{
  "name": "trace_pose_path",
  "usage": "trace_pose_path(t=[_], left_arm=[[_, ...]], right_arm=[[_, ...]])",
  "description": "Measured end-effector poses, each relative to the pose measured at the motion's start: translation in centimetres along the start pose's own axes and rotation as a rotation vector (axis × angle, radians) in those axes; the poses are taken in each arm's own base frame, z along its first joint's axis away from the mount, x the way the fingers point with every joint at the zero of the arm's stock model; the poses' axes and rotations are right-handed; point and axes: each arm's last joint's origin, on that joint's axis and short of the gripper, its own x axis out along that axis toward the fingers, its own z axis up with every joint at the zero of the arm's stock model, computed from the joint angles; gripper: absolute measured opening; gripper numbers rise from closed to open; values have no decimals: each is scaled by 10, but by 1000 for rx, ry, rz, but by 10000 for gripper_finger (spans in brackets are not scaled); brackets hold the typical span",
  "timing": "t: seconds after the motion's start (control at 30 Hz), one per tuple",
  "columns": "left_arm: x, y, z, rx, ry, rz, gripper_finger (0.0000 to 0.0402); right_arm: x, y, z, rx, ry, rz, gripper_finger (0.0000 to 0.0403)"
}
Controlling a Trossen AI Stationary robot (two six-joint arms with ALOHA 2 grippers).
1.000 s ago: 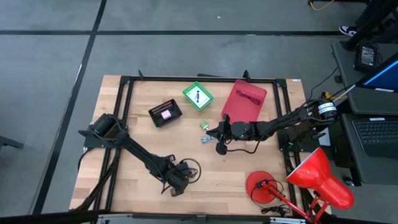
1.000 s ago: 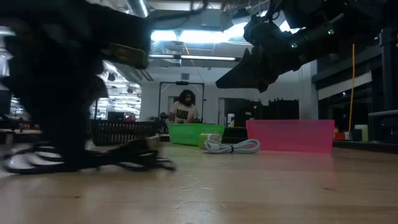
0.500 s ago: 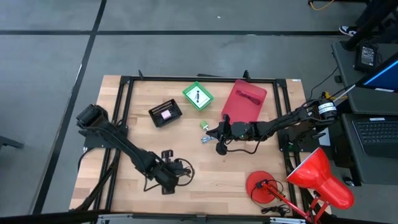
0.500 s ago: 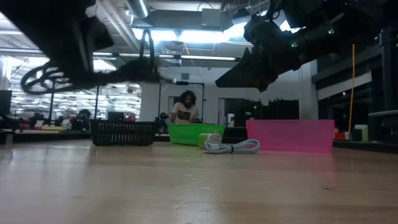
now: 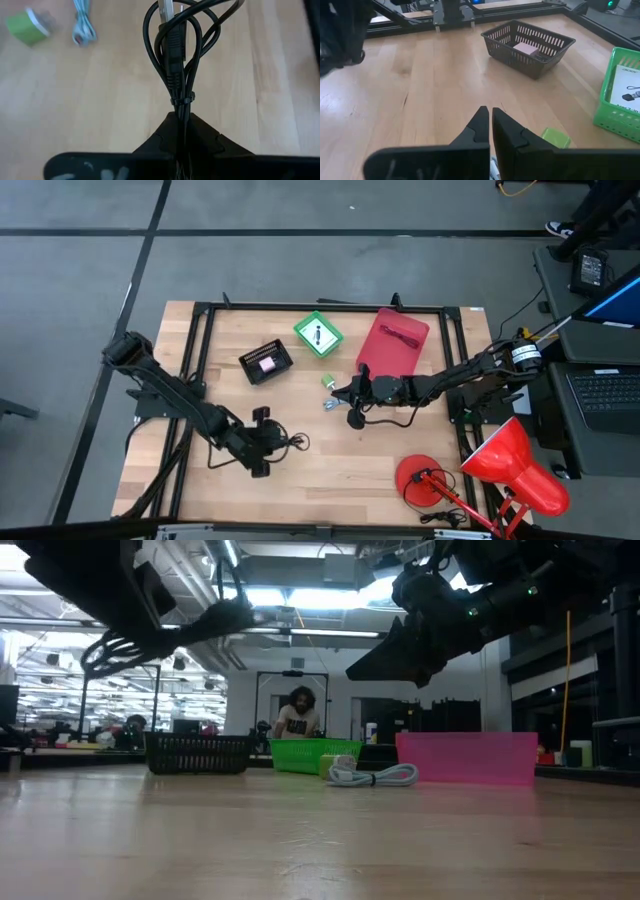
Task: Pick and place items into bin
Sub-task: Put the black charger cable into the pink bin
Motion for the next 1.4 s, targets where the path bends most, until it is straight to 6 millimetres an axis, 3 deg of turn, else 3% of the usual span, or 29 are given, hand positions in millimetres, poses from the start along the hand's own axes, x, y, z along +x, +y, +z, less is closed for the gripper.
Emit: trace_pose_path(t=[0.43, 0.7, 0.9, 1.13, 1.4], left_arm=[[-4, 34, -39, 33, -336, -20, 16], [3, 52, -49, 104, -453, -14, 16], [7, 66, -47, 183, -523, -30, 16], [12, 89, -32, 232, -587, -61, 16], [13, 112, -17, 217, -662, -98, 16]], right_arm=[[0, 1, 3, -61, -35, 6, 5], [0, 3, 3, -39, -25, 99, 5], [0, 4, 3, -39, -18, 112, 5], [-1, 5, 2, -14, -14, 127, 5], [-8, 30, 2, -142, -59, 216, 1]])
